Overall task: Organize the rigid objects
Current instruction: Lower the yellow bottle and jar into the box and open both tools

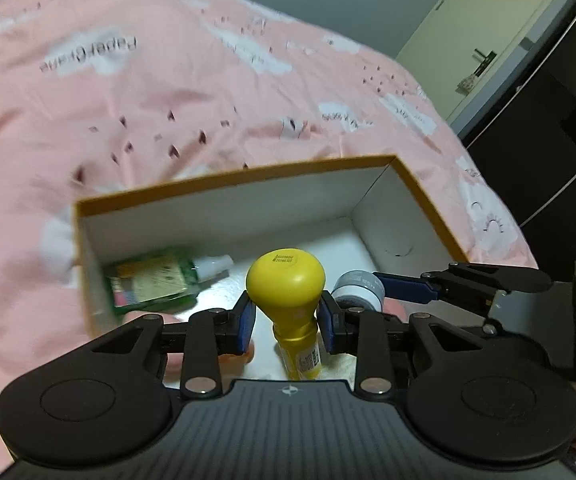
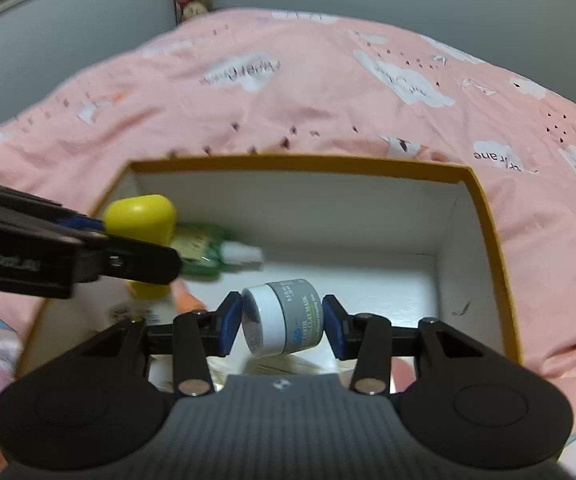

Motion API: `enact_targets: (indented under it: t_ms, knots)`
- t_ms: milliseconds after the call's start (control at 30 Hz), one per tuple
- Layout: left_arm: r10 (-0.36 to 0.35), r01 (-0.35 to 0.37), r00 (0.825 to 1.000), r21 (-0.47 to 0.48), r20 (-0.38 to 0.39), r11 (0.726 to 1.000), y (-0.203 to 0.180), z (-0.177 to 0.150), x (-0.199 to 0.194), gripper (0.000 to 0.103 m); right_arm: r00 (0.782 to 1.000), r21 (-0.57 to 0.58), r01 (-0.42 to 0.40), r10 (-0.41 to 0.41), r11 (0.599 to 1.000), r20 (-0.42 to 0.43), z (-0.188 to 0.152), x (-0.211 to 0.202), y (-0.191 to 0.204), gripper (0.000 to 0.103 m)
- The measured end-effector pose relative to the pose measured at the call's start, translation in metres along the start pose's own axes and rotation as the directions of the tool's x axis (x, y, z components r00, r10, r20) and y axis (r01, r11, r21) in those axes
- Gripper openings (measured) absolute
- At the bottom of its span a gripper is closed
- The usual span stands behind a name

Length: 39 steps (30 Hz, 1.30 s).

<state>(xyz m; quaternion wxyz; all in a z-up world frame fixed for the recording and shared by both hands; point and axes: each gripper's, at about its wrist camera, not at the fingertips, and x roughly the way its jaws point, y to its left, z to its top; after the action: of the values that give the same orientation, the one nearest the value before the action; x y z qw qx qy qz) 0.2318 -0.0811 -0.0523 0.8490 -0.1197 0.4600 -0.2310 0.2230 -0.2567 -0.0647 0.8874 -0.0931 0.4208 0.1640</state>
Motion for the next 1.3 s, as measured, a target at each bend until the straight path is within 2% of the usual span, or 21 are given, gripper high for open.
enact_targets:
  t_ms: [267,367,567,867,933,1100,1233,1300]
  knots:
    - [0.048,-0.05,0.995,-0.03,-0.089,0.998,0.007,0.008,0.045,0.035,0.995,-0.136,0.048,-0.06,0.99,-0.085,0.003,0.037,-0.003,0.044]
    - [0.069,-0.075,0.99,-0.043,-0.124,0.996,0.012,0.006,0.057,0.035,0.992,-0.161,0.042,-0.06,0.986,-0.107,0.006,0.044,-0.002,0.043]
    - [0.068,-0.081,0.985,-0.074,-0.159,0.994,0.017,0.001,0.068,0.032,0.983,-0.174,0.036,-0.066,0.984,-0.169,0.006,0.053,-0.003,0.044]
    - [0.069,-0.079,0.989,-0.068,-0.134,0.995,0.015,0.0,0.053,0.036,0.981,-0.184,0.053,-0.086,0.982,-0.176,0.004,0.054,-0.001,0.044]
    - [0.073,-0.08,0.99,-0.057,-0.124,0.995,0.014,0.001,0.046,0.038,0.982,-0.184,0.061,-0.092,0.981,-0.164,0.004,0.054,-0.001,0.048]
    - [0.089,-0.093,0.991,-0.034,-0.103,0.995,0.009,-0.001,0.03,0.038,0.983,-0.187,0.064,-0.094,0.98,-0.155,0.003,0.051,0.0,0.049]
    - [0.08,-0.083,0.993,-0.034,-0.085,0.996,0.007,-0.005,0.014,0.039,0.987,-0.197,0.086,-0.11,0.977,-0.116,0.002,0.043,0.004,0.057]
    - [0.071,-0.073,0.995,-0.03,-0.071,0.997,0.006,-0.008,0.002,0.04,0.991,-0.193,0.09,-0.108,0.977,-0.082,0.0,0.034,0.009,0.058]
